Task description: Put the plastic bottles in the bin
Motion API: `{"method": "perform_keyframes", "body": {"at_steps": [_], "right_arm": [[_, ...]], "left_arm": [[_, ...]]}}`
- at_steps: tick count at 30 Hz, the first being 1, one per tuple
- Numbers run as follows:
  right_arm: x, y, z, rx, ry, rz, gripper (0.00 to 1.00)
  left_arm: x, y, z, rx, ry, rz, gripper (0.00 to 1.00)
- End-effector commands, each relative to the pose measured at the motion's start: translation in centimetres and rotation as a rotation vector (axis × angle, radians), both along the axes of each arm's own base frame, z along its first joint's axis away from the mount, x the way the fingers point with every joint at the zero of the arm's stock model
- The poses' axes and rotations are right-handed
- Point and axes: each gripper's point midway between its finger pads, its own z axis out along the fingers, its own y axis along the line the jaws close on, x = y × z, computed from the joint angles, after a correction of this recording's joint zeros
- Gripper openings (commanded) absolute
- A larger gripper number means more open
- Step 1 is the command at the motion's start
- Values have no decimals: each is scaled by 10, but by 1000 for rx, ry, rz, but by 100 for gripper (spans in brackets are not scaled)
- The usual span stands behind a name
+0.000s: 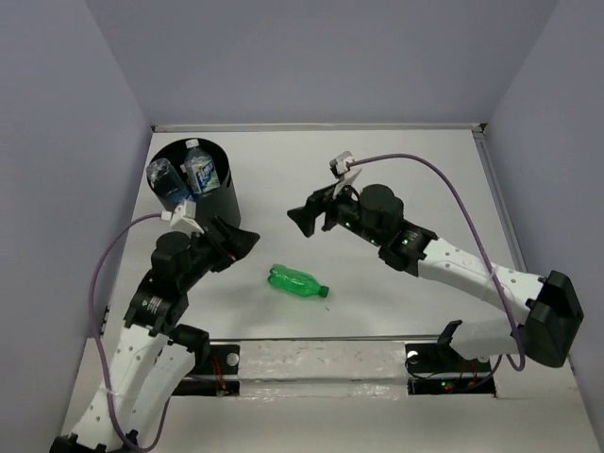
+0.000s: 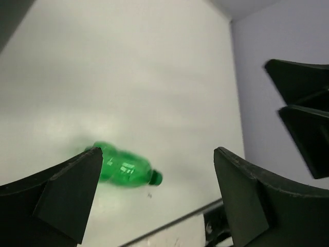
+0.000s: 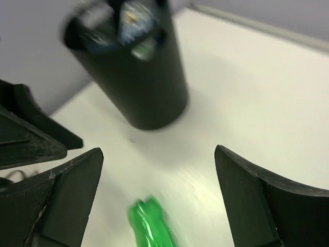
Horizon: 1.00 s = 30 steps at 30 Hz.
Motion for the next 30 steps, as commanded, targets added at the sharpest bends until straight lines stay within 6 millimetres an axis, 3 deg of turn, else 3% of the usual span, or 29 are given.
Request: {"method": "perform_keyframes", "body": {"at_steps": [1,2,4,8,13,16,21,30], "right_arm": [[-19,-81,-97,-218,234,-168,94],[-20,-90,-117,-266,273,-189,94],[-35,-109,-116,-274,279,-194,95],[-49,-128,-133,-306,302,-200,95],[-55,-126,-145,-324,315,-164,95],[-61,-118,-155,-330,329,-104,95],[-71,-109,-165,-322,346,-30,95],[-74,-106,-166,-305,342,-8,95]], "left_arm": [[-9,-31,-77,-67,277,-99,99],[-10,-33,-88,-54,309,-91,99],[-14,-45,-108,-24,369,-107,99],[-23,-66,-126,-58,444,-90,99],[-34,-84,-150,-78,521,-85,99],[-29,-83,-165,-76,542,-25,99],[-17,-87,-168,-78,529,24,99],[4,-94,-188,60,526,51,99]]}}
